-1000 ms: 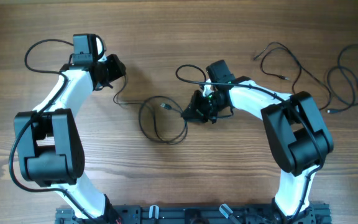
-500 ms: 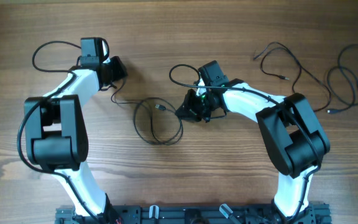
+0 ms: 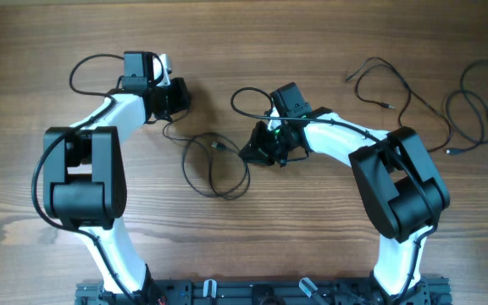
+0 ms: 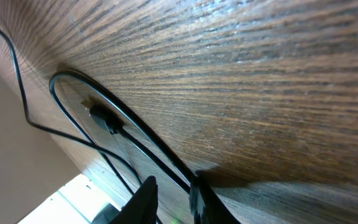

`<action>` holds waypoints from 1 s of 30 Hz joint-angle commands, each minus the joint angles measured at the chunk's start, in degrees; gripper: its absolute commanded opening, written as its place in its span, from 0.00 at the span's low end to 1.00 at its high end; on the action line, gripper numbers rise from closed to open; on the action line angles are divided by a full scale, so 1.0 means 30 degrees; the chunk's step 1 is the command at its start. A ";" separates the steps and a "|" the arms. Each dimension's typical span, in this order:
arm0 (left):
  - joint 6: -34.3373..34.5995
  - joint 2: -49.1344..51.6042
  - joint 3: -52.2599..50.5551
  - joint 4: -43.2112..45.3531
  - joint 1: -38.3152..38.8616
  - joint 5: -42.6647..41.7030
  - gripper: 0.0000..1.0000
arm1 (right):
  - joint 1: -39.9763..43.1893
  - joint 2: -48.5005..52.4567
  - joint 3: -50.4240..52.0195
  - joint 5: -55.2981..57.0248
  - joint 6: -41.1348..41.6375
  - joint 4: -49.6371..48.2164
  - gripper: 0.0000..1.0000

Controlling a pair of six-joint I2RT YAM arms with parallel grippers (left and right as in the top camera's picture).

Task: Untangle cables

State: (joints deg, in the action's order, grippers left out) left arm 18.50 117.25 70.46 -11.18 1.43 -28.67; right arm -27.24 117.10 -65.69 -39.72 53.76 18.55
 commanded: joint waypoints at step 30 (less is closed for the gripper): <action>-0.6499 -0.2922 0.0379 -1.1584 -0.0816 -0.7096 0.04 | -0.0102 0.0124 -0.7512 0.1239 -1.3573 0.8072 0.71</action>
State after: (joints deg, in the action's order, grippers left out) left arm -3.42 109.21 71.16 -48.29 -0.86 -56.10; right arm -27.24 117.47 -81.47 -35.97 31.46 37.21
